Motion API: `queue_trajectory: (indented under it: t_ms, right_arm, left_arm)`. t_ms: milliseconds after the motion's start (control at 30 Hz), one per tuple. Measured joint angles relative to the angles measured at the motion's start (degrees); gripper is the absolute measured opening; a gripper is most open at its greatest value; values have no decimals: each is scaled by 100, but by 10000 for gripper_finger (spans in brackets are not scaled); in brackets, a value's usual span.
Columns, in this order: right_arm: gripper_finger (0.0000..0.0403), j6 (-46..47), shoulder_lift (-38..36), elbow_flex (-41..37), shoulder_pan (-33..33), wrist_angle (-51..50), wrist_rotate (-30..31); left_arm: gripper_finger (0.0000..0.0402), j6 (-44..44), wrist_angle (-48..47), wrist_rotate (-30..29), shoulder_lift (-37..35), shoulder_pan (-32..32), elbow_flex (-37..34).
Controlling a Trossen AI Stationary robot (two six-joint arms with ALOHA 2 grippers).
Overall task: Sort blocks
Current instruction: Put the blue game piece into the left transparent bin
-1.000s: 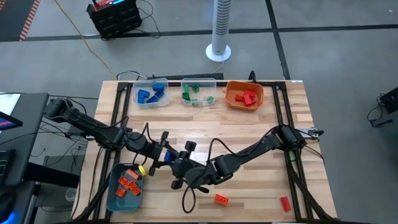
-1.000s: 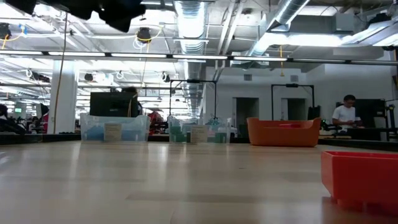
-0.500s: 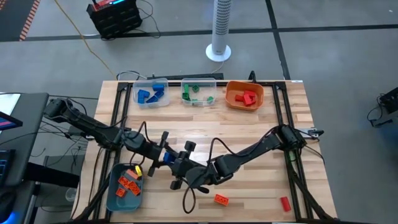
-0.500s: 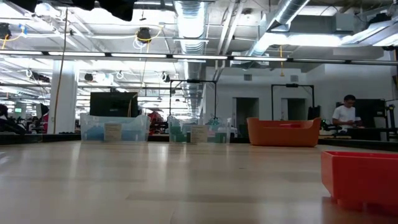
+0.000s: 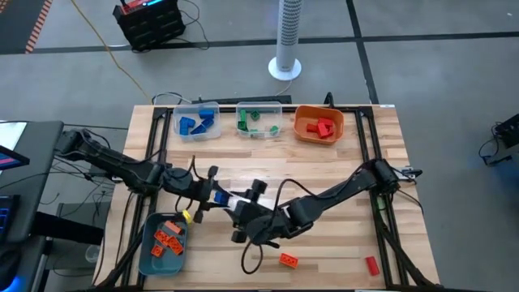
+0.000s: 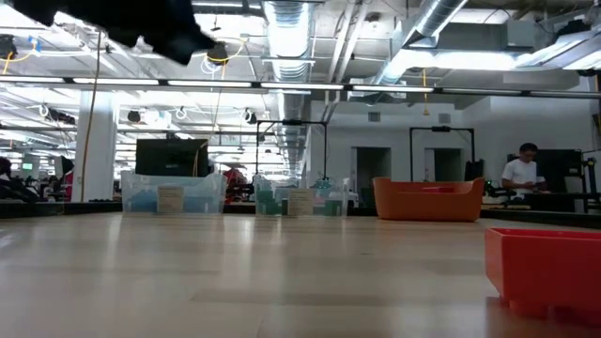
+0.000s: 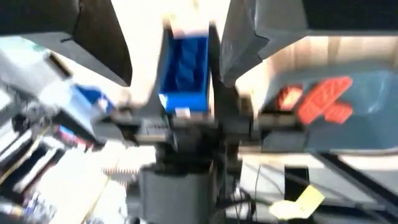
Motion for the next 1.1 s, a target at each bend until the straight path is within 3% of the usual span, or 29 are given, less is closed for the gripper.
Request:
queue_trajectory:
  t_ms: [200, 400, 533, 767, 867, 1100]
  right_arm:
    - [254, 1900, -207, 5, 134, -2111, -4]
    - [255, 3822, 104, 5, 419, -3451, -51]
    - [255, 4148, 399, -10, 633, -3383, -87]
    - [255, 4567, 507, -3, 888, -3396, -64]
    - [255, 4542, 481, -3, 997, -3411, 1]
    - [255, 4718, 478, -3, 1106, -3422, 4]
  left_arm:
    - [135, -263, -1424, -279, -336, 590, 0]
    - [137, -362, -2577, -549, -576, 2160, 0]
    - [138, -190, -2700, -363, -525, 3531, 0]
    - [138, -226, -2792, 645, 260, 5636, 303]
    - [138, -328, -2873, 676, 707, 6058, 626]
    - [139, 7, -2956, -84, 1682, 6546, 1427]
